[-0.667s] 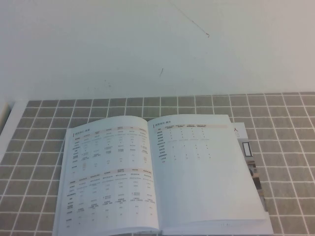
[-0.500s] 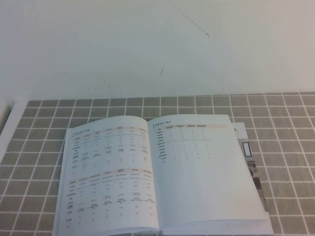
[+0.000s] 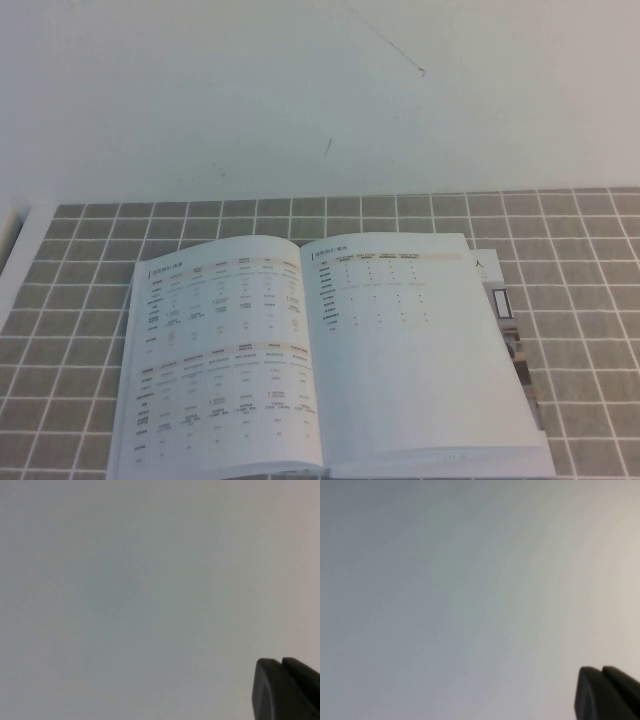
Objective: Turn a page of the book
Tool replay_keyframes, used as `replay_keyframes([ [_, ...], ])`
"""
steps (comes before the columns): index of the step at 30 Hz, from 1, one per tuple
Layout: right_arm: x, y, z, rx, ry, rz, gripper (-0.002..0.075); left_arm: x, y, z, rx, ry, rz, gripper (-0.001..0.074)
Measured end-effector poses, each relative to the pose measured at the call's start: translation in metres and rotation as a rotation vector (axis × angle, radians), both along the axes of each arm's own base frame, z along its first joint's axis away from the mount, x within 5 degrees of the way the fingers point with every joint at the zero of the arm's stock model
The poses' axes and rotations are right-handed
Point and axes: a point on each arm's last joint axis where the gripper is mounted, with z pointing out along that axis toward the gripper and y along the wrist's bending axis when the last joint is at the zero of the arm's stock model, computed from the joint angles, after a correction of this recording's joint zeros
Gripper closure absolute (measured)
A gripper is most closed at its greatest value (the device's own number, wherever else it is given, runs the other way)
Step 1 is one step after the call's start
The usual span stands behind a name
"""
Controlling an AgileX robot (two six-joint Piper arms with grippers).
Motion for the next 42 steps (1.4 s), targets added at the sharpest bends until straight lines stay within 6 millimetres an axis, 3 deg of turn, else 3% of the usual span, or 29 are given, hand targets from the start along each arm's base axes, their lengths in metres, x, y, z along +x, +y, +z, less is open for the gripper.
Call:
replay_keyframes([
  [6, 0.000, -0.003, 0.000, 0.050, -0.004, 0.003, 0.0729, -0.007, 0.001, 0.007, -0.012, -0.108, 0.006, 0.0738],
  [11, 0.004, -0.002, 0.002, 0.023, 0.093, -0.004, 0.0729, 0.003, -0.001, 0.005, -0.001, 0.093, -0.023, 0.0738],
  [17, 0.002, 0.003, 0.030, -0.047, 0.319, 0.014, 0.0729, -0.006, -0.003, 0.055, 0.016, 0.355, -0.053, 0.0738],
  [21, 0.010, 0.006, 0.040, -0.075, 0.536, 0.043, 0.0729, 0.004, -0.004, 0.073, 0.037, 0.493, -0.050, 0.0738],
  [28, 0.051, 0.015, 0.054, -0.032, 0.943, 0.151, 0.0729, 0.061, -0.011, 0.068, 0.059, 0.960, -0.068, 0.0738],
  [33, 0.086, 0.027, 0.063, -0.166, 1.179, 0.240, 0.0729, 0.111, -0.025, 0.048, 0.005, 1.271, -0.182, 0.0738],
  [38, 0.130, 0.045, 0.056, -0.228, 1.342, 0.444, 0.0729, 0.157, -0.044, 0.032, -0.019, 1.372, -0.353, 0.0738],
  [42, 0.171, 0.062, 0.030, -0.193, 1.455, 0.648, 0.0729, 0.194, -0.067, 0.020, 0.002, 1.391, -0.495, 0.0738],
])
